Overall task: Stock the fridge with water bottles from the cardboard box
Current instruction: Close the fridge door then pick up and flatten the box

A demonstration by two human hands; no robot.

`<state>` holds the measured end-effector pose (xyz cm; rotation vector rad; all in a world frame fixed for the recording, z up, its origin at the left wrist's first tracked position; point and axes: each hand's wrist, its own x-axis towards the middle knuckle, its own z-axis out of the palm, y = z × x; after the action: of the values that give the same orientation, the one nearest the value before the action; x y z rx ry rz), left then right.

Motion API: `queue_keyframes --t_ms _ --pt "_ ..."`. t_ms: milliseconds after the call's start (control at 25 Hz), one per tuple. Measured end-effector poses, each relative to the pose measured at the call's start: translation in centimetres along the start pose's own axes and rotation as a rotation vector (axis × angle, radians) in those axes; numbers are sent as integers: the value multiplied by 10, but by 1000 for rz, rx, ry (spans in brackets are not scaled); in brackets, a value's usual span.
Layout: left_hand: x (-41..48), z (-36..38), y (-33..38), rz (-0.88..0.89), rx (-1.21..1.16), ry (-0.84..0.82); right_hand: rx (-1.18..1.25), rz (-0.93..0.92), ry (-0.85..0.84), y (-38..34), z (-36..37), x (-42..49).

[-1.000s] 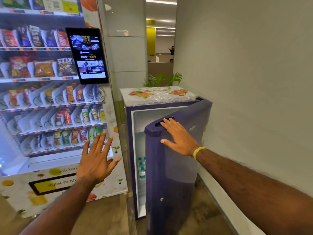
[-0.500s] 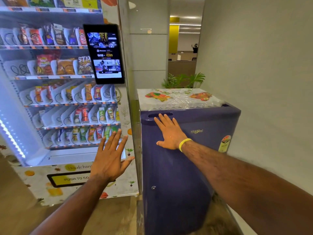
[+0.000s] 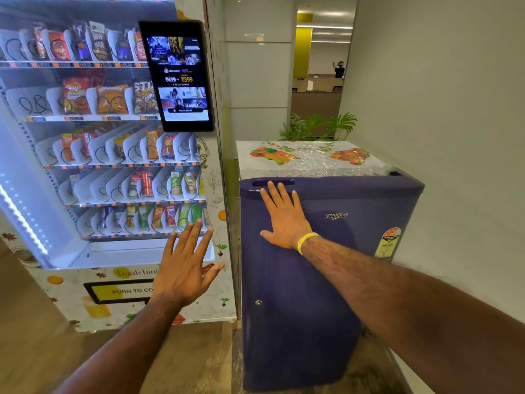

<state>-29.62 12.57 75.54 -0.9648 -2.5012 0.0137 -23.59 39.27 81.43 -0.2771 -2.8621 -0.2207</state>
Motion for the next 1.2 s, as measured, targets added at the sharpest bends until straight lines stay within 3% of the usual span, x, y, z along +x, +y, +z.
queue_keyframes --t_ms 160,360,800,1200 --pt "-5 4 -6 -17 13 -4 33 -38 81 -17 20 -21" --pt "-36 12 -20 -66 -15 -27 90 -113 48 -58 63 -48" --pt "-241 66 -61 -295 8 -351 181 -309 -343 -178 174 -156" --pt "-407 135 -80 -275 -145 -674 212 -108 -671 -273 239 -290"
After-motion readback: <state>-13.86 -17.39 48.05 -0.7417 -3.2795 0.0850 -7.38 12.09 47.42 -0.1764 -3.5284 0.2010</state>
